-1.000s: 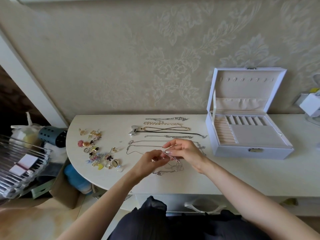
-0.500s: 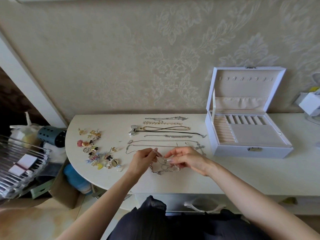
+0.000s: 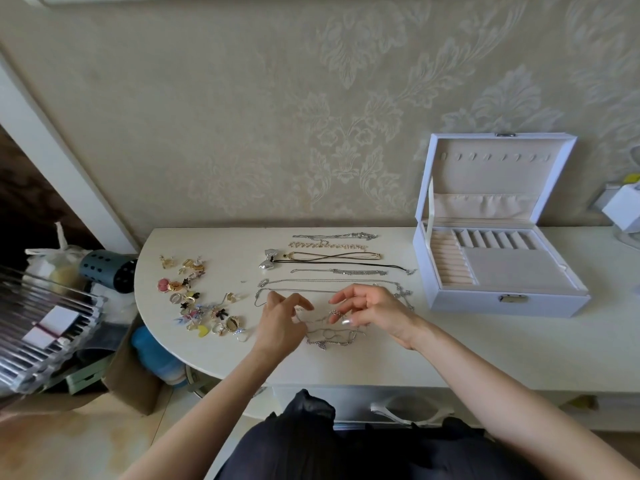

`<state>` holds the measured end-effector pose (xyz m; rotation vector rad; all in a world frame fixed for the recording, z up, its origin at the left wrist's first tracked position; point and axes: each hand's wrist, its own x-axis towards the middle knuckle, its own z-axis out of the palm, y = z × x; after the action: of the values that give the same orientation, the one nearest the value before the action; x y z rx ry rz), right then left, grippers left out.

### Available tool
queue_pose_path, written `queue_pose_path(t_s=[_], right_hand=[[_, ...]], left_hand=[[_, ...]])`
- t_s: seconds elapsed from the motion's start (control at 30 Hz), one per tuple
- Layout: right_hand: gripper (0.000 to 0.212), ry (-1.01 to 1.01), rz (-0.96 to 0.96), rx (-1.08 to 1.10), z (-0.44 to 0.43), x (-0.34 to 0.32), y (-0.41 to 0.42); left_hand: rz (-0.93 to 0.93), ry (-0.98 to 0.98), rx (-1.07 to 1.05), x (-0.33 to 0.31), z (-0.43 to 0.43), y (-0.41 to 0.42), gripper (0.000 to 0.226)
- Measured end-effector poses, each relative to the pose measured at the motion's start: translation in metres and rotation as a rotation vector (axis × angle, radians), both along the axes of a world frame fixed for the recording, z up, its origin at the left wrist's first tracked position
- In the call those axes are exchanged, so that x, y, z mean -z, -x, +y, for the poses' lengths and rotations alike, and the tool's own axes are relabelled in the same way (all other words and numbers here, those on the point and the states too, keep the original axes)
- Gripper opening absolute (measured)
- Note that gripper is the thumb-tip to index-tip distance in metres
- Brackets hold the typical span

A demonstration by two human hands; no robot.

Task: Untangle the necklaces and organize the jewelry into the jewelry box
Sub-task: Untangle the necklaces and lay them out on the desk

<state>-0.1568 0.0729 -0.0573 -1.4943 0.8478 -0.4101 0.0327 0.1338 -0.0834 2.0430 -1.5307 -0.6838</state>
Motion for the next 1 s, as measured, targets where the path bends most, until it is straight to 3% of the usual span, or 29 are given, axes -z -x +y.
queue_pose_path(t_s=[0.17, 0.23, 0.33, 0.5, 0.83, 1.0], right_hand=[[0.043, 0.018, -0.011, -0.030, -0.001, -0.002, -0.002], [0.044, 0.016, -0.028, -0.021, -0.001, -0.003, -0.002], [0.045, 0.008, -0.048, -0.014, -0.001, -0.004, -0.002], [0.038, 0.001, -0.069, 0.056, -0.004, -0.002, -0.001], [0.013, 0.013, -0.084, 0.147, -0.002, 0.010, 0.002], [0.008, 0.043, -0.065, 0.180, -0.002, 0.007, 0.000]], left_hand=[[-0.276, 0.038, 0.033, -0.015, 0.001, 0.012, 0.044], [-0.282, 0.056, 0.098, -0.016, -0.001, 0.015, 0.046], [-0.153, 0.077, 0.212, -0.016, -0.004, 0.018, 0.038], [0.213, 0.151, 0.231, -0.015, 0.001, 0.018, 0.003], [0.591, 0.164, 0.122, -0.027, 0.001, 0.016, 0.021], [0.561, 0.191, 0.084, -0.026, 0.001, 0.016, 0.024]])
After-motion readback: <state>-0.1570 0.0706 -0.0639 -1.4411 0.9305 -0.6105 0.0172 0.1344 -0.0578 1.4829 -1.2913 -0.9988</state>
